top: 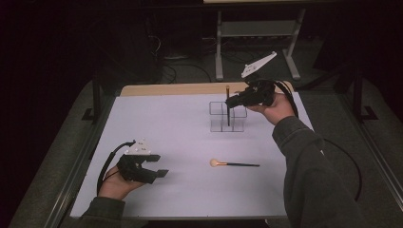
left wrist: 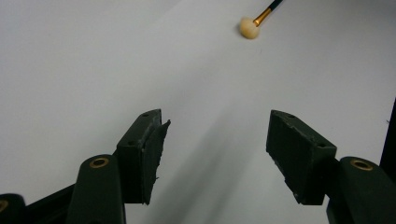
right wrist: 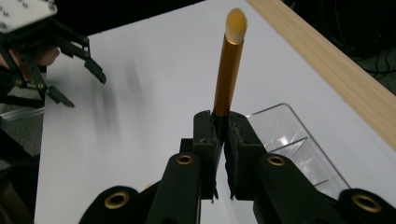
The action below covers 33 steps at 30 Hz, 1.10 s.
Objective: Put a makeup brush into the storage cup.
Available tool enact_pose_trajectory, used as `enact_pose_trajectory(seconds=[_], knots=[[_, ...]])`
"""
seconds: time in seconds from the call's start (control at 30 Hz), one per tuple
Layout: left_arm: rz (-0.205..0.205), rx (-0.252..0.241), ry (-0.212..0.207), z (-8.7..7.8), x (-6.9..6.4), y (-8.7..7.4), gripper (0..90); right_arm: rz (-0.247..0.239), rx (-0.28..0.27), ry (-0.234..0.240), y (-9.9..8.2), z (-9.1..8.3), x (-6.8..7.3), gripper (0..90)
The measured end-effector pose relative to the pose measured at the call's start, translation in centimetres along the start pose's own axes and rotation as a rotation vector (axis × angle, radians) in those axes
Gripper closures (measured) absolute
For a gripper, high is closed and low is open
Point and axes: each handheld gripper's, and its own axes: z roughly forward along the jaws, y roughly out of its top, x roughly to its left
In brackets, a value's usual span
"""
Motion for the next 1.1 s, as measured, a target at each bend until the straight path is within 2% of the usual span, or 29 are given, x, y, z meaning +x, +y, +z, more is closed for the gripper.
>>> enact_pose_trajectory(seconds=[0.1,0.13,0.23,0.27,0.3,0.4,0.43,0.47,0.53,0.57,0.6,0.63,0.7,0.87,0.93,1.0,1.1], knots=[[-0.001,0.001,-0.004,0.1,0.1,0.0,35.6,0.008,-0.012,-0.012,0.5,0.1,-0.6,82.7],[-0.001,0.009,-0.005,0.1,0.1,0.1,35.6,0.028,-0.017,-0.009,0.6,0.2,-0.7,82.7],[0.006,0.004,-0.010,0.3,0.2,0.2,35.3,0.016,-0.007,-0.030,1.0,0.4,-1.4,82.7],[0.009,0.007,-0.009,0.3,0.2,0.2,35.2,0.033,-0.006,-0.031,1.3,0.4,-1.5,82.7],[0.010,0.007,-0.010,0.3,0.2,0.2,35.0,0.020,-0.012,-0.039,1.5,0.5,-1.8,82.7],[0.007,0.007,-0.015,0.4,0.2,0.3,35.0,0.033,-0.017,-0.045,1.9,0.6,-2.2,82.7],[0.006,0.001,-0.016,0.4,0.2,0.3,34.9,0.024,-0.019,-0.051,2.1,0.7,-2.4,82.7],[0.004,0.000,-0.017,0.4,0.2,0.3,34.9,0.038,-0.021,-0.052,2.3,0.7,-2.4,82.7],[0.014,-0.002,-0.015,0.5,0.2,0.4,34.6,0.028,-0.032,-0.058,2.7,0.8,-2.6,82.7],[0.004,-0.012,-0.017,0.5,0.1,0.4,34.5,0.029,-0.032,-0.061,2.8,0.8,-2.6,82.7],[0.019,-0.001,-0.017,0.5,0.3,0.4,34.1,0.021,-0.036,-0.065,3.0,0.8,-2.8,82.7],[0.011,-0.012,-0.019,0.5,0.3,0.4,33.6,0.036,-0.035,-0.064,3.2,0.8,-2.7,82.7],[-0.008,-0.014,-0.024,0.5,0.2,0.4,33.6,0.029,-0.042,-0.068,3.4,0.9,-2.9,82.7],[0.010,-0.003,-0.018,0.3,0.2,0.3,33.0,0.035,-0.040,-0.080,3.9,1.4,-3.2,82.7],[0.003,-0.008,-0.015,0.2,0.3,0.2,33.0,0.030,-0.046,-0.085,4.0,1.6,-3.5,82.7],[-0.009,-0.016,-0.012,0.1,0.3,0.1,33.0,0.057,-0.050,-0.083,4.1,1.6,-3.6,82.7],[-0.005,-0.006,-0.013,-0.1,0.4,0.0,33.0,0.045,-0.046,-0.092,4.1,1.9,-4.0,82.7]])
